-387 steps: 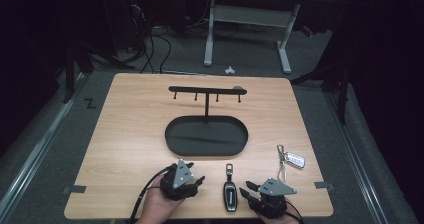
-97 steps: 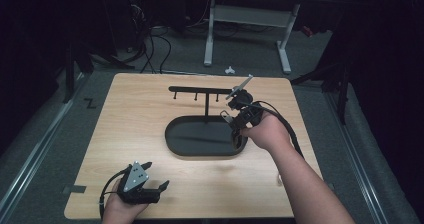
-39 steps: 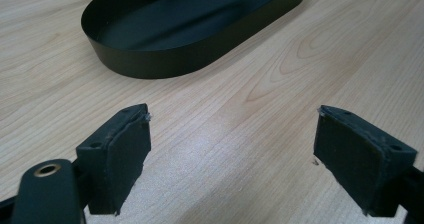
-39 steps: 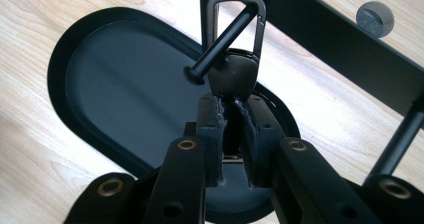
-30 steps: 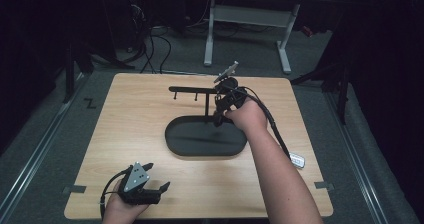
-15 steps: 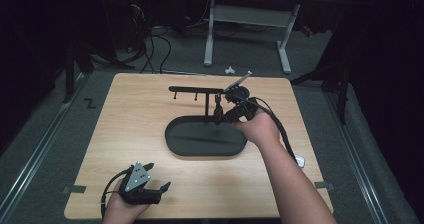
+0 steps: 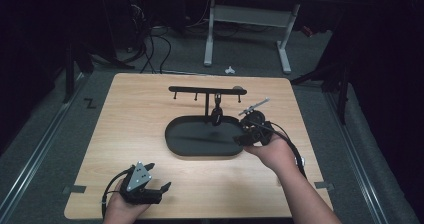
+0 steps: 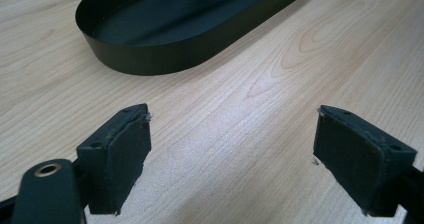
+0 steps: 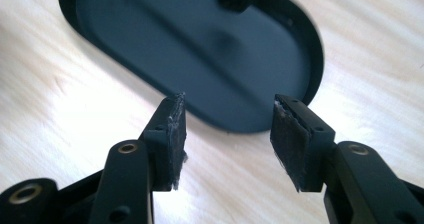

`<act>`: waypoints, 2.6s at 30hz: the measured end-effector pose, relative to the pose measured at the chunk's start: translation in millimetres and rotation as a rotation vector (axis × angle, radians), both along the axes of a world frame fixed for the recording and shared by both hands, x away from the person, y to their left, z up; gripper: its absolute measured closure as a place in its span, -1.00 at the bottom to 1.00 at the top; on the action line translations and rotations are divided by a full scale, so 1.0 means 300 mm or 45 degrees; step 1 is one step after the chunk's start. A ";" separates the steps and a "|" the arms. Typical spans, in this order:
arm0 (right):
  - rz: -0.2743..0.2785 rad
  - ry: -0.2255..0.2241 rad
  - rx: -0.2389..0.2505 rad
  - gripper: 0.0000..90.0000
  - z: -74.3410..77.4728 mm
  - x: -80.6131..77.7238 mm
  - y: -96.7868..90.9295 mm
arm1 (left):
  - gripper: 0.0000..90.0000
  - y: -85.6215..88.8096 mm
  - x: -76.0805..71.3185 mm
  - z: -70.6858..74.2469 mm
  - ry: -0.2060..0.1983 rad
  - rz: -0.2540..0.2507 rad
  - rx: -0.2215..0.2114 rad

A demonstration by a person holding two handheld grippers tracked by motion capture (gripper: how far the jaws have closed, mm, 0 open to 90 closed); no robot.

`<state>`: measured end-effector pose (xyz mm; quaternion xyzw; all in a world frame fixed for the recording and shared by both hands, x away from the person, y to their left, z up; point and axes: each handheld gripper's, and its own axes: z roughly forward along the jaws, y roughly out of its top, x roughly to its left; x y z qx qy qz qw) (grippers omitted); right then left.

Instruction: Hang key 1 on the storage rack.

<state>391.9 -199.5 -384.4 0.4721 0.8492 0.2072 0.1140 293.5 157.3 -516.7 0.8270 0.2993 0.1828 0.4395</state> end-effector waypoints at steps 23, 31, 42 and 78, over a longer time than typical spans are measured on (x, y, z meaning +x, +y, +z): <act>-0.115 -0.062 0.025 0.04 -0.215 -0.134 -0.221 | -0.65 -0.004 0.001 -0.008 0.012 0.002 0.012; -0.211 -0.037 -0.007 0.22 -0.237 -0.105 -0.324 | -0.65 -0.003 0.001 -0.009 0.013 0.000 0.014; -0.360 0.062 -0.046 0.29 -0.276 -0.001 -0.426 | -0.65 -0.002 0.002 -0.009 0.012 -0.005 0.015; -0.268 0.186 -0.127 0.69 -0.354 -0.005 -0.397 | -0.65 -0.008 -0.001 -0.009 0.015 -0.020 0.019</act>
